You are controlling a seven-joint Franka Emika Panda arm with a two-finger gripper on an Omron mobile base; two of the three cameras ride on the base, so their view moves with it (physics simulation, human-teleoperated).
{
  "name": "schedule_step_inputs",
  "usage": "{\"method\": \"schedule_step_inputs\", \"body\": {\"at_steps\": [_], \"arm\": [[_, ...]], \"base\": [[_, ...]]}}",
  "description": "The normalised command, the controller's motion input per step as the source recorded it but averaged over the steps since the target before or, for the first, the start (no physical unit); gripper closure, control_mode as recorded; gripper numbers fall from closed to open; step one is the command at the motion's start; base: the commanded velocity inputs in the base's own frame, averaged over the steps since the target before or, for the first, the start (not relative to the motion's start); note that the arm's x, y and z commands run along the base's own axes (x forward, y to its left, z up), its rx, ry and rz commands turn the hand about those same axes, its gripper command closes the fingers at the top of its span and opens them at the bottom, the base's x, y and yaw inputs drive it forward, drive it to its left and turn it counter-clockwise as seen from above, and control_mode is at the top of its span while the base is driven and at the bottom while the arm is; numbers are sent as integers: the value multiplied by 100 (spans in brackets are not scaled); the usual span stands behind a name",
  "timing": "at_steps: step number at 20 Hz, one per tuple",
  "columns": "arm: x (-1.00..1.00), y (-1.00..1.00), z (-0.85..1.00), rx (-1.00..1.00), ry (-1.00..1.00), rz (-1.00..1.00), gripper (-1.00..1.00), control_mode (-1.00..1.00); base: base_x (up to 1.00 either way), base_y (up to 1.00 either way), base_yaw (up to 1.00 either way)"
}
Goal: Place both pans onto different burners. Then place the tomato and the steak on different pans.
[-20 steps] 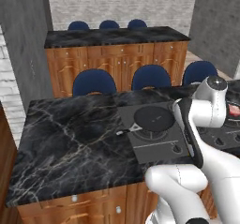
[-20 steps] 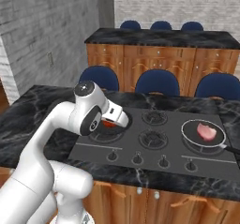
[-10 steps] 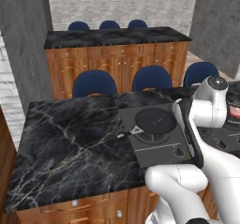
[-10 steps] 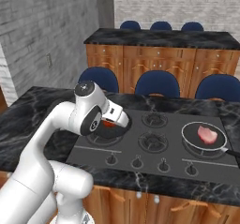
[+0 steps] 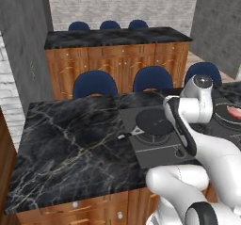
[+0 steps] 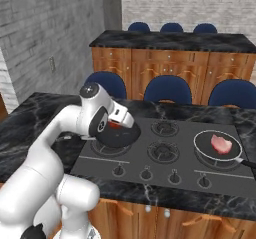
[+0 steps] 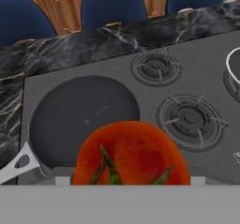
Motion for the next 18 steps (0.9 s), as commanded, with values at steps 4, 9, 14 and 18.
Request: {"method": "schedule_step_inputs", "body": {"at_steps": [4,9,14,18], "arm": [[55,23,0,0,1,1,100,-100],[25,28,-4,2,11,1,100,-100],[17,15,-22,3,10,1,100,-100],[25,3,-44,0,4,1,100,-100]], "base": [[0,0,0],[0,0,0],[0,0,0],[0,0,0]]}}
